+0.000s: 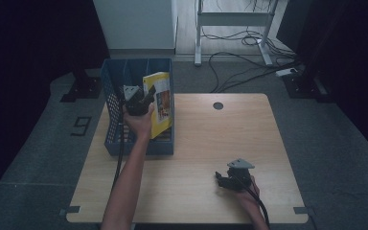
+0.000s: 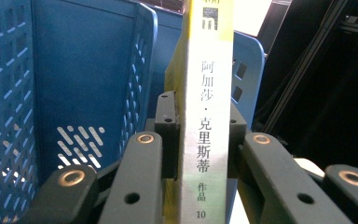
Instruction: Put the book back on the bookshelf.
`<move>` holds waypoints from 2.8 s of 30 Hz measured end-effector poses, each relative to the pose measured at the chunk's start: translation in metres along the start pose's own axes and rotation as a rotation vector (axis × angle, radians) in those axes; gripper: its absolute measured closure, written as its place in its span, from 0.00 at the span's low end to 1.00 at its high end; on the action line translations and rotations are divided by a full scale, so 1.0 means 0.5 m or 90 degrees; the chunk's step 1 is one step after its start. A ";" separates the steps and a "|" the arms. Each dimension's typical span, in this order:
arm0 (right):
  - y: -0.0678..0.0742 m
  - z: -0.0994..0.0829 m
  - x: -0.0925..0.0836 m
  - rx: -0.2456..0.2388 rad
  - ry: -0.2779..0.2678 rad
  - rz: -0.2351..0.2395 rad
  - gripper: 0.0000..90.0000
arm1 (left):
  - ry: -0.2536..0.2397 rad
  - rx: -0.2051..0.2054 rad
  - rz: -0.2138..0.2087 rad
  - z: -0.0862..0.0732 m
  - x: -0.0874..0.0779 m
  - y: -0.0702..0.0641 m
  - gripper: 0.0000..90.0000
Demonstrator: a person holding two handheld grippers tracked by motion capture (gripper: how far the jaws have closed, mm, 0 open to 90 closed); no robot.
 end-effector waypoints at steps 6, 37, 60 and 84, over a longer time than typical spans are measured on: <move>0.000 0.000 0.000 0.000 0.000 0.000 0.27 | 0.003 0.003 0.002 -0.005 0.007 -0.001 0.84; 0.000 0.000 0.000 -0.001 0.000 -0.001 0.27 | 0.019 0.010 -0.006 -0.053 0.018 -0.007 0.82; 0.000 0.000 0.000 0.000 0.000 -0.001 0.27 | 0.089 0.014 -0.009 -0.028 0.016 -0.014 0.78; 0.000 0.000 0.000 -0.001 0.000 -0.001 0.27 | -0.016 0.013 0.020 0.022 0.014 -0.006 0.84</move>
Point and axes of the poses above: each handheld gripper's, and its own axes: x roughly forward along the jaws, z roughly out of its top, y roughly to its left, the point moved 10 cm from there along x, roughly forward along the jaws, and after that the axes turned 11 degrees about y, right-handed, at the moved point
